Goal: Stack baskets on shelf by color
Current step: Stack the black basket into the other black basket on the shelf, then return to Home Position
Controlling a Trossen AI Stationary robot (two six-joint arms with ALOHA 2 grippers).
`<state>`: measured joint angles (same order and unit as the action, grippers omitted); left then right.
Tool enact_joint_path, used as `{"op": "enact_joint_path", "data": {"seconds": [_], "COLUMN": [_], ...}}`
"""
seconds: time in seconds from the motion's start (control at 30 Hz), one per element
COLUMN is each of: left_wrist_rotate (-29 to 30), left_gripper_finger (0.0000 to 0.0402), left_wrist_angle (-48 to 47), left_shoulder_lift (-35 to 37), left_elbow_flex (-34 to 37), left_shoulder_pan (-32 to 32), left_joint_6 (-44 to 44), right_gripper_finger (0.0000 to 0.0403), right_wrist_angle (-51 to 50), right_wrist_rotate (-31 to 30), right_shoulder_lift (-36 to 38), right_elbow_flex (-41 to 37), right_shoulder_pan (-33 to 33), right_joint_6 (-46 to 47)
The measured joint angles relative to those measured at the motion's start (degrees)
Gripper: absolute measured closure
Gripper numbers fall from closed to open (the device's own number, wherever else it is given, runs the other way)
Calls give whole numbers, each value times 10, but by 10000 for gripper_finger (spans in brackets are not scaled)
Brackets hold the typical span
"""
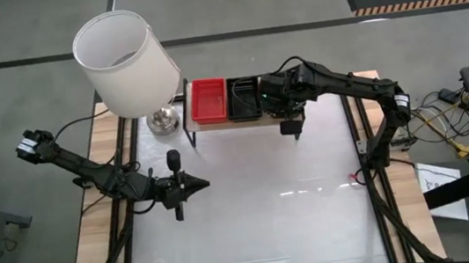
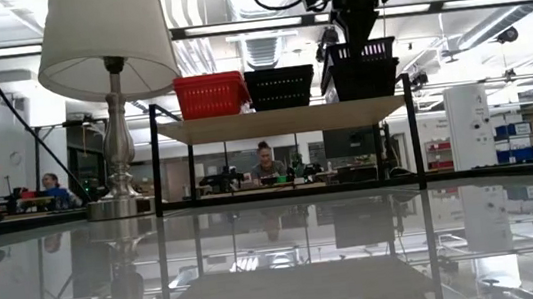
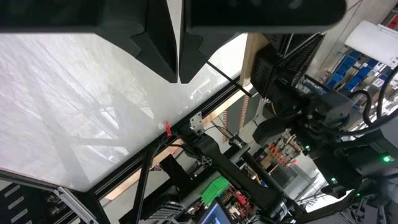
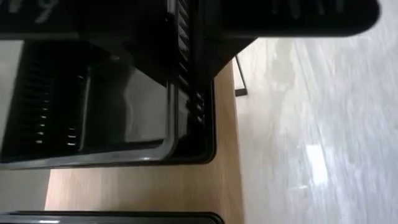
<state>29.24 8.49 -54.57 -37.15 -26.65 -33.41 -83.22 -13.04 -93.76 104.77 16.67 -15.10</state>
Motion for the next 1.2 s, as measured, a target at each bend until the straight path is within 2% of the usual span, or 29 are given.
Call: {"op": "enact_joint_path", "data": {"seconds": [0.2,0.33,0.47,0.63,0.73,0.93,1.1,1.2], "left_wrist_rotate": [0,0,0,0,0,-11,-63,-68], "left_gripper_finger": [402,402,402,402,402,402,402,402], "left_wrist_angle": [0,0,0,-3,-14,-22,-22,-14], "left_shoulder_lift": [0,0,0,0,3,38,105,151], "left_elbow_flex": [0,0,0,0,0,25,68,94], "left_shoulder_pan": [0,0,0,0,-1,-1,-1,-1], "left_joint_6": [0,0,0,0,0,5,5,5], "right_gripper_finger": [318,302,302,312,323,361,390,393], "right_wrist_angle": [0,-11,-29,-31,-25,126,283,380], "right_wrist_rotate": [0,0,8,62,61,58,57,46], "right_shoulder_lift": [2,4,5,14,28,85,154,199], "right_elbow_flex": [0,8,27,39,32,-55,-184,-271], "right_shoulder_pan": [0,-2,-4,-13,-34,-128,-199,-218], "right_joint_6": [14,31,49,75,93,87,77,75]}}
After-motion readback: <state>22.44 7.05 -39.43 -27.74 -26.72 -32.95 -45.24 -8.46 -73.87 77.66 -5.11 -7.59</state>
